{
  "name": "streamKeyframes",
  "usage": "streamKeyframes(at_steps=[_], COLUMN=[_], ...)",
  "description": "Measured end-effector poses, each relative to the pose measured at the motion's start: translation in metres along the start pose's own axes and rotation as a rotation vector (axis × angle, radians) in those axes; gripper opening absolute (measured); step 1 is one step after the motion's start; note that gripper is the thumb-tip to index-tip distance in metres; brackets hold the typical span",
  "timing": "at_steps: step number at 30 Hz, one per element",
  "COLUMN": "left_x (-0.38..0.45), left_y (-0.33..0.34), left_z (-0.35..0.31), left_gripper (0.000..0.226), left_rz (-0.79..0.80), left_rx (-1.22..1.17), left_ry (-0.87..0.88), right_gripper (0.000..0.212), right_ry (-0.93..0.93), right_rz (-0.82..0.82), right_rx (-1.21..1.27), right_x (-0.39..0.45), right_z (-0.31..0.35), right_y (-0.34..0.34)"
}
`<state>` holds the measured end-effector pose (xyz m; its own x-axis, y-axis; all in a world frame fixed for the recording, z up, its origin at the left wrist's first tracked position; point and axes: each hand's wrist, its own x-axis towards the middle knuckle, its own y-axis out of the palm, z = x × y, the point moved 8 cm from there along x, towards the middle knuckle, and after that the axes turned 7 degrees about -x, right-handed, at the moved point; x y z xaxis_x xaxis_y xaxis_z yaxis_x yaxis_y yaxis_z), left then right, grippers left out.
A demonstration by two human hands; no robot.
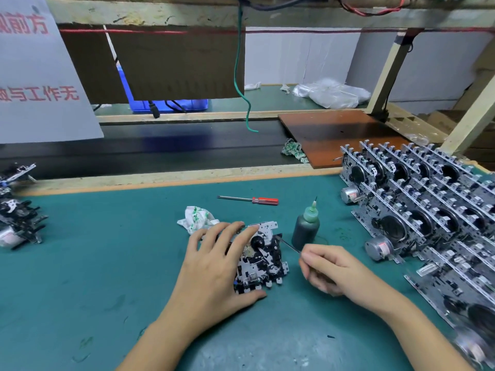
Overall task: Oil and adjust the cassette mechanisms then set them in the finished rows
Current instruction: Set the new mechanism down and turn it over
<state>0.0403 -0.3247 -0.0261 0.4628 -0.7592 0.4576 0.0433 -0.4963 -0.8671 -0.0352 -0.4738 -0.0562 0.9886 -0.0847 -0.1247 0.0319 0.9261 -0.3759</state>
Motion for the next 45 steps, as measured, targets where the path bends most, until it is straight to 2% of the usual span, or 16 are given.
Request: streamKeyframes(at_steps=[7, 13, 18, 22, 26, 39, 45], left_x=[-0.001, -0.001, -0.001, -0.001, -0.001, -0.001, -0.001], left_y=[0.001, 0.002, 0.001, 0.001, 0.001, 0.003, 0.003], left_z=[0.0, -0.001, 0.0, -0.001, -0.001, 0.0, 0.0], left_gripper=[0.094, 0.09, 0.093, 0.093, 0.095, 0.09, 0.088], left_rz=[0.001, 0.001, -0.009, -0.011, -0.016, -0.004, 0.002], left_rx=[-0.014, -0.021, -0.021, -0.021, -0.015, -0.022, -0.008], left_ry=[-0.002, -0.002, 0.001, -0.001, 0.003, -0.007, -0.017], right_gripper=[0.042, 0.041, 0.043, 0.044, 0.044, 0.046, 0.045], right_ry=[0.032, 0.047, 0.12, 0.1, 0.128, 0.149, 0.161], right_rz=[0.038, 0.105, 0.129, 0.079, 0.066, 0.08, 0.017], right_rx=[-0.124, -0.002, -0.231, -0.146, -0.232, -0.215, -0.204], right_x=[-0.001, -0.005, -0.001, -0.001, 0.001, -0.004, -0.006], right_z=[-0.005, 0.0, -0.013, -0.012, -0.014, -0.011, -0.005], right_y=[0.01, 0.012, 0.016, 0.013, 0.013, 0.016, 0.013])
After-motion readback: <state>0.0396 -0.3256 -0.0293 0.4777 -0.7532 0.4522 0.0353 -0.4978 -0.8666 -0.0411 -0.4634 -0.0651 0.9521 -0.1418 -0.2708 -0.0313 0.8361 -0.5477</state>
